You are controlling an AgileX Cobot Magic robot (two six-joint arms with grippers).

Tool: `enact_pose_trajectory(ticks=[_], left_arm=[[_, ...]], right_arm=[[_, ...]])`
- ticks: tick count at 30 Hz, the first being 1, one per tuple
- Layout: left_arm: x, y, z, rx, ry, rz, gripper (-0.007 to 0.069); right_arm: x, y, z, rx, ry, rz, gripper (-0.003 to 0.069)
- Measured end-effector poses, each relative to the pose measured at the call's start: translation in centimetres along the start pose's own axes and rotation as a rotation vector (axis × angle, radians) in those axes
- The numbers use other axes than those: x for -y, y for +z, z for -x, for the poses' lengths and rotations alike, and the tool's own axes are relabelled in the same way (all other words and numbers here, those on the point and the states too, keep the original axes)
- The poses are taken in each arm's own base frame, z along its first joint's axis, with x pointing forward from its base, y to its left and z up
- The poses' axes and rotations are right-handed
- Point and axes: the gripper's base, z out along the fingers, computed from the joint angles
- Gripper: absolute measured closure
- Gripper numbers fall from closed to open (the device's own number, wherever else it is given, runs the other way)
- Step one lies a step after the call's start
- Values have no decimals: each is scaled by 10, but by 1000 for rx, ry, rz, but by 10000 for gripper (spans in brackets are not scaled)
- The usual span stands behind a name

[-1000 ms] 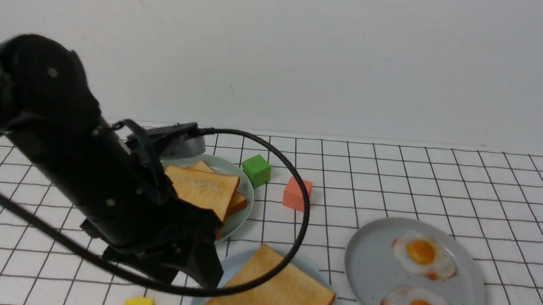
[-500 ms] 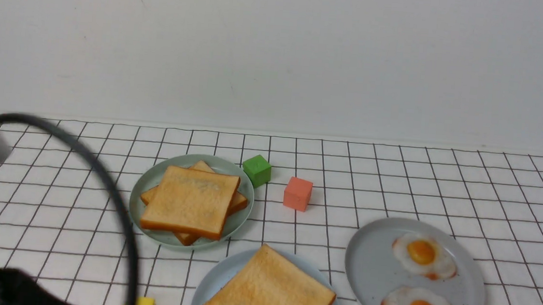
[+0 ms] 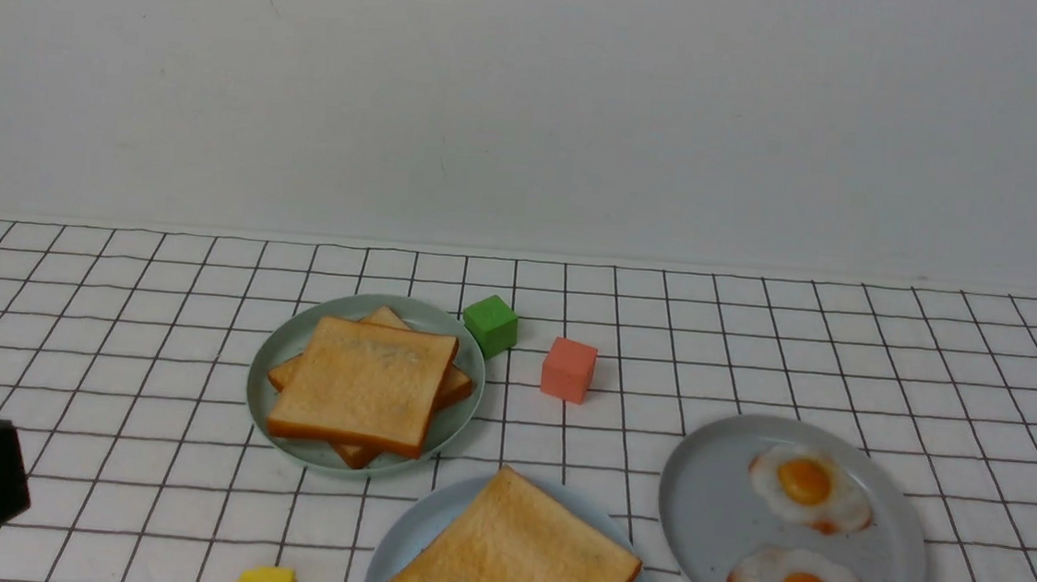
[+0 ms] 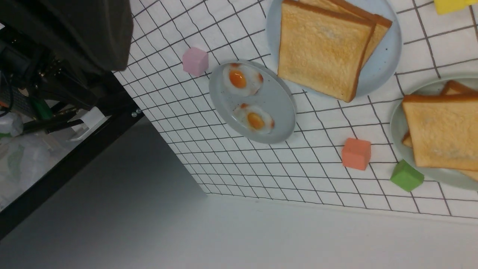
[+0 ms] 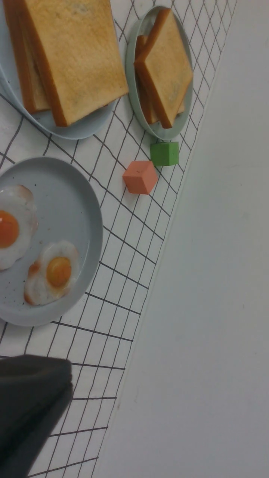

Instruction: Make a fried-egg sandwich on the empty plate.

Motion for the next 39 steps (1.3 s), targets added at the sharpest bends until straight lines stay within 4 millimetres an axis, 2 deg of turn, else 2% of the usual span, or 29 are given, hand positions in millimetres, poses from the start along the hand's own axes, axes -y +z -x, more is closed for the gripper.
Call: enact_pose_trajectory(ticks=[9, 11, 14, 15, 16, 17, 19, 21, 23, 27, 39], left_arm=[[-8, 1, 0, 7, 81, 77, 638], [-18, 3, -3, 11, 129, 142, 638], [-38, 5, -19, 21, 156, 253, 638], [-52, 5, -31, 42, 164, 343, 638], [-55, 5, -32, 45, 164, 354, 638], [-72, 4, -48, 67, 174, 450, 638], [-95, 2, -74, 116, 174, 560, 638], [-104, 1, -85, 154, 183, 603, 638], [-128, 2, -115, 213, 194, 691, 638], [-158, 11, -152, 162, 130, 780, 638], [-160, 13, -154, 176, 134, 771, 633]], right_arm=[[0, 0, 0, 0, -1, 0, 653], [0, 0, 0, 2, -1, 1, 652], [0, 0, 0, 2, -1, 1, 650], [0, 0, 0, 3, -1, 1, 649], [0, 0, 0, 3, -1, 1, 649], [0, 0, 0, 3, -1, 1, 648], [0, 0, 0, 3, -1, 1, 645], [0, 0, 0, 3, -1, 1, 643], [0, 0, 0, 3, -1, 1, 643], [0, 0, 0, 4, -3, 1, 643], [0, 0, 1, 6, -7, -1, 634]])
